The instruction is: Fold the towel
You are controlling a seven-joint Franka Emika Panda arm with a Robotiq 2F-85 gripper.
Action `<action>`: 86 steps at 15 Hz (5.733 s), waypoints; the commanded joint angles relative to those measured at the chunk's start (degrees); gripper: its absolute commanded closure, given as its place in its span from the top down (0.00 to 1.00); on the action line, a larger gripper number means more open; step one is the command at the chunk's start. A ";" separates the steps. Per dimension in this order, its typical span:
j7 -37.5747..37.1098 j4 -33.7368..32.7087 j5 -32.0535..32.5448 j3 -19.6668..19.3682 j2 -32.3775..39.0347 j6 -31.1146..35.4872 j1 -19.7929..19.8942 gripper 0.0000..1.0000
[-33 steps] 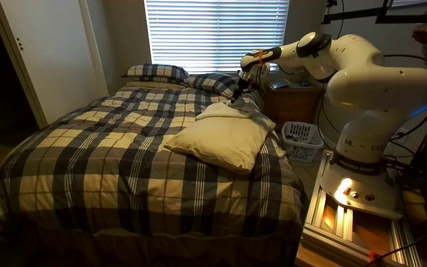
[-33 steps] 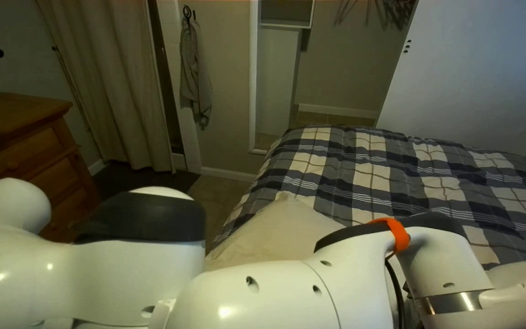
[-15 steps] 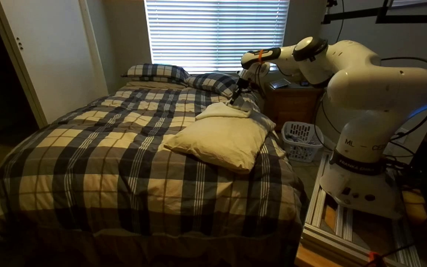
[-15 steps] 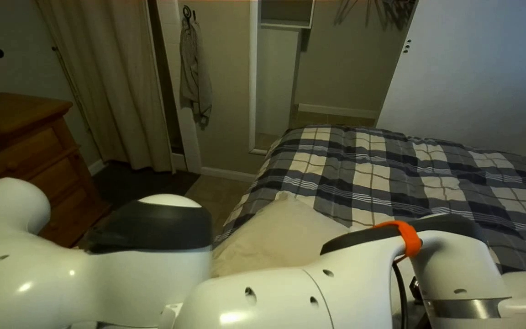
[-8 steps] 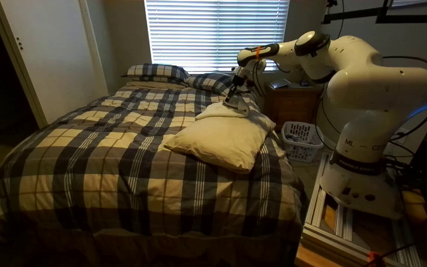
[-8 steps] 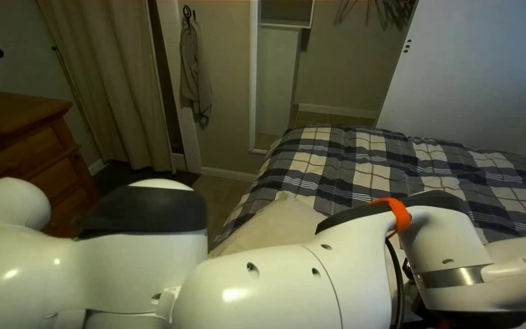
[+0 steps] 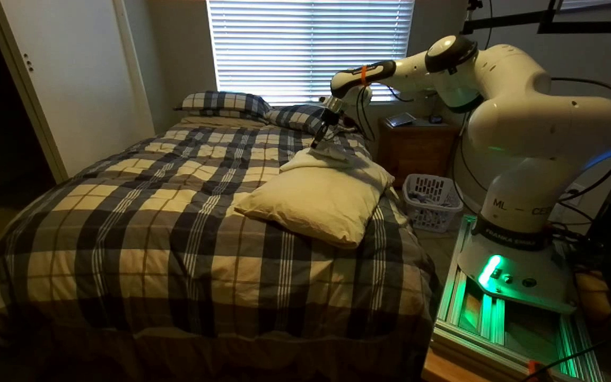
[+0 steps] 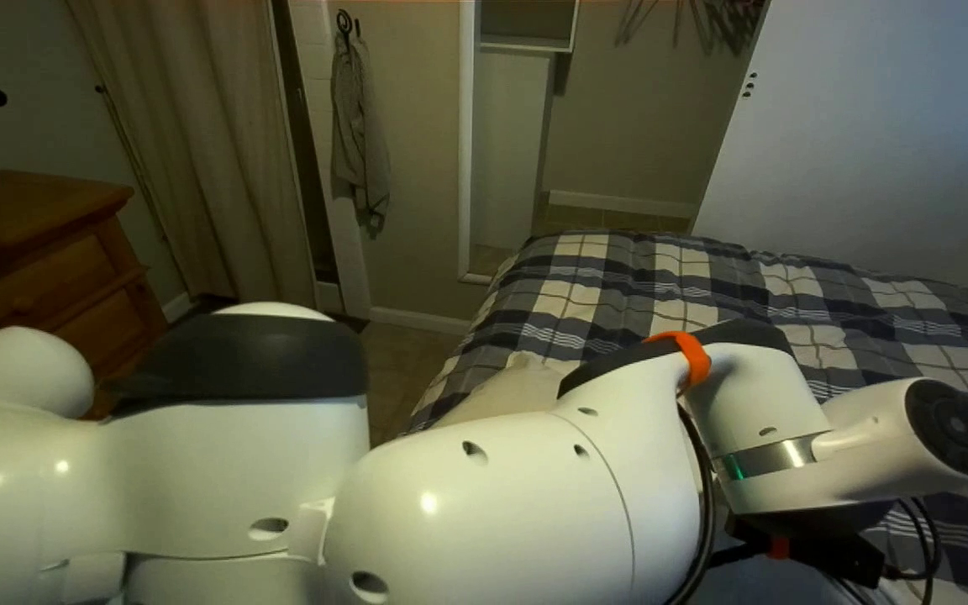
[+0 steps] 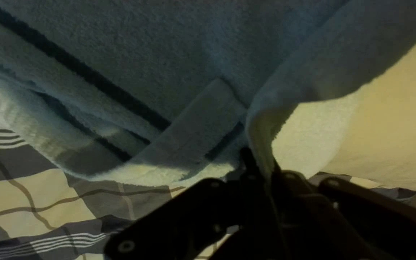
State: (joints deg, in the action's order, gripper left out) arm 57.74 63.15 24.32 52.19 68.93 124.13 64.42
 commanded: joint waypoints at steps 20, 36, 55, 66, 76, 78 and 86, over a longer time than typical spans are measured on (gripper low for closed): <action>6.44 14.52 -0.98 6.51 -2.46 5.73 4.43 0.44; -14.54 11.96 -0.76 1.46 -4.57 4.21 4.52 1.00; -18.94 0.35 -1.19 0.17 1.65 -4.90 -2.57 1.00; -17.88 -5.13 -2.04 1.04 4.66 -7.89 -5.44 1.00; -20.40 -6.57 0.87 -3.17 3.73 -6.06 -7.76 1.00; -20.18 -7.20 0.37 -3.39 4.10 -6.60 -8.10 1.00; -18.84 -9.19 -3.37 -0.43 5.67 -10.16 -8.52 1.00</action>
State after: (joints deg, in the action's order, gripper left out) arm 38.41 57.16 23.27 50.09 72.87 116.39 56.74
